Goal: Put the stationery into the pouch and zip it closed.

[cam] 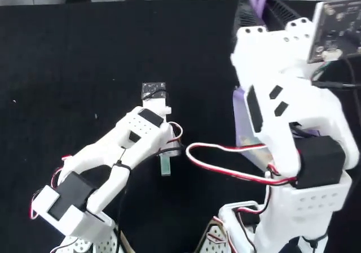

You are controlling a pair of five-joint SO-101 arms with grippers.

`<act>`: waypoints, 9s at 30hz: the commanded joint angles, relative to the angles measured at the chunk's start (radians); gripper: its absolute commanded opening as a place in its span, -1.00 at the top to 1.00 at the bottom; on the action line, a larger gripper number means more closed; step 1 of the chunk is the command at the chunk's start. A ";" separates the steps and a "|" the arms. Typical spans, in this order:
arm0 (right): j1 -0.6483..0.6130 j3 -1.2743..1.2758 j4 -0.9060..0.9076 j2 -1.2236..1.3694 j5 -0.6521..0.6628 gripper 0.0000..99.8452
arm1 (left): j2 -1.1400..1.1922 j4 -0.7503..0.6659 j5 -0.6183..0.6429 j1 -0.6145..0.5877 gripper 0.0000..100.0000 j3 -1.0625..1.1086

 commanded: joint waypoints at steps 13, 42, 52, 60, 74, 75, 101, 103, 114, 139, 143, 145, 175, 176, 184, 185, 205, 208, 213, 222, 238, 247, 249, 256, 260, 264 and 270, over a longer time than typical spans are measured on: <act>-0.044 -0.081 -0.015 0.094 -0.002 0.98 | -0.006 0.006 0.005 -0.013 0.76 -0.050; -0.454 -0.070 0.063 0.170 -0.002 0.98 | -0.347 -0.064 0.002 -0.789 0.92 -0.015; -0.483 -0.054 0.057 0.174 0.000 0.98 | -0.347 -0.068 0.002 -0.826 0.92 -0.016; -0.462 -0.048 0.048 0.170 0.008 0.98 | -0.348 -0.068 0.002 -0.839 0.92 -0.025; -0.402 -0.048 0.031 0.165 0.020 0.98 | -0.348 -0.068 0.002 -0.883 0.92 -0.033; -0.402 -0.051 0.040 0.163 0.020 0.98 | -0.348 -0.068 0.002 -0.885 0.92 -0.033; -0.324 -0.074 0.118 -0.104 0.020 0.98 | -0.641 0.063 0.087 -0.572 0.92 -0.073; -0.322 -0.068 0.118 -0.130 0.021 0.98 | -0.747 0.061 0.087 -0.530 0.92 -0.065; -0.198 -0.074 0.115 -0.197 0.018 0.98 | -1.290 -0.066 0.146 -0.295 0.92 0.119; -0.195 -0.073 0.110 -0.196 0.021 0.98 | -1.789 -0.471 0.032 -0.007 0.92 0.734; -0.195 -0.073 0.110 -0.196 0.021 0.98 | -1.789 -0.471 0.032 0.001 0.92 0.763; -0.195 -0.073 0.110 -0.196 0.021 0.98 | -1.789 -0.471 0.031 0.002 0.91 0.777; -0.069 -0.065 0.068 -0.194 0.014 0.98 | -1.789 0.018 -0.026 -0.504 0.43 0.498; -0.069 -0.065 0.066 -0.194 0.014 0.98 | -1.791 0.060 -0.075 -0.501 0.43 0.518; -0.069 -0.065 0.068 -0.194 0.014 0.98 | -1.791 0.133 -0.227 -0.510 0.43 0.745; -0.069 -0.065 0.068 -0.194 0.014 0.98 | -1.791 0.123 -0.229 -0.512 0.43 0.779; -0.069 -0.065 0.071 -0.194 0.012 0.98 | -1.791 0.057 -0.140 -0.154 0.43 0.760; -0.074 -0.065 0.071 -0.194 0.012 0.98 | -1.791 -0.003 -0.140 -0.130 0.43 0.743; -0.074 -0.050 0.064 -0.196 0.012 0.98 | -1.789 -0.098 -0.135 -0.113 0.43 0.719; -0.075 -0.050 0.064 -0.196 0.012 0.98 | -1.781 -0.252 -0.141 0.148 0.43 0.717; -0.075 -0.050 0.061 -0.193 0.011 0.98 | -1.597 -0.634 -0.305 0.262 0.53 0.802; -0.069 -0.056 0.035 -0.111 0.012 0.98 | -1.422 -0.285 -0.218 -0.099 0.53 0.484; -0.069 -0.058 0.037 -0.111 0.012 0.98 | -1.432 -0.166 -0.218 -0.151 0.53 0.400; -0.069 -0.050 0.044 -0.177 0.014 0.98 | -1.514 0.029 -0.311 -0.364 0.53 0.265; -0.069 -0.050 0.060 -0.202 0.014 0.98 | -1.551 0.089 -0.347 -0.288 0.53 0.309; -0.069 -0.050 0.060 -0.203 0.014 0.98 | -1.576 0.087 -0.384 -0.116 0.53 0.384; -0.069 -0.050 0.063 -0.206 0.017 0.98 | -1.602 -0.005 -0.568 0.081 0.53 0.455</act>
